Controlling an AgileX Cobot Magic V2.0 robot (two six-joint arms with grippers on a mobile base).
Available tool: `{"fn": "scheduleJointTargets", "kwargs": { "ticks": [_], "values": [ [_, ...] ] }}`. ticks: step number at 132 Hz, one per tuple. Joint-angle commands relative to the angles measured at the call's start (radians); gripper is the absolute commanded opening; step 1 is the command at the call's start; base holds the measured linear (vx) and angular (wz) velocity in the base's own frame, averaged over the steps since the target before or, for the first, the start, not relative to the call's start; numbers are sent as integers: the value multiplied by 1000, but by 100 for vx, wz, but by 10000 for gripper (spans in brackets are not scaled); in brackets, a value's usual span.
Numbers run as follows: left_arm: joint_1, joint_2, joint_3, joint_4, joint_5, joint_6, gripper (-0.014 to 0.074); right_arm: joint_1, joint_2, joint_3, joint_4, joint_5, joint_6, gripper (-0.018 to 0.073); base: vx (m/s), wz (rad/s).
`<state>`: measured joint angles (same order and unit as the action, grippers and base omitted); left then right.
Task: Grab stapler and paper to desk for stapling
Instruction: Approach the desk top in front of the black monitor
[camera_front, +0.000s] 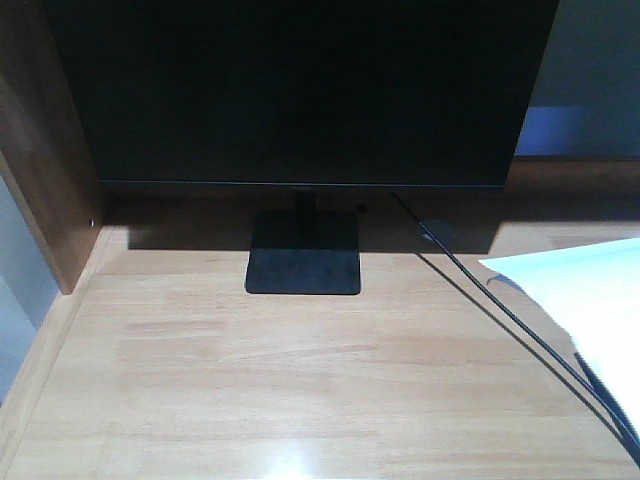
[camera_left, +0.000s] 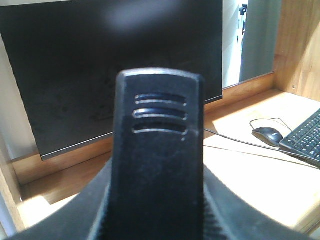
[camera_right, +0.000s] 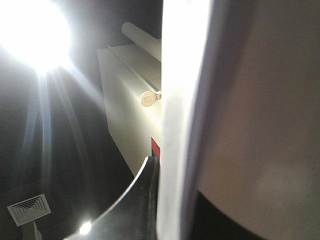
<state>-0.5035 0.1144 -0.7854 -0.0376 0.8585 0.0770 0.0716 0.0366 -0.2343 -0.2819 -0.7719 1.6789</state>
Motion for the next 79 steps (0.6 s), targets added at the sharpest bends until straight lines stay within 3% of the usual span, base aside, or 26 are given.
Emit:
{"fn": "scheduleJointTargets", "kwargs": {
  "ticks": [1, 79],
  "values": [
    [-3, 18, -25, -7, -117, -2, -6, -5, 12, -24, 4, -35, -9, -6, 0, 0],
    [-3, 18, -25, -7, -164, -3, -6, -5, 12, -24, 4, -34, -10, -6, 0, 0]
  ]
}}
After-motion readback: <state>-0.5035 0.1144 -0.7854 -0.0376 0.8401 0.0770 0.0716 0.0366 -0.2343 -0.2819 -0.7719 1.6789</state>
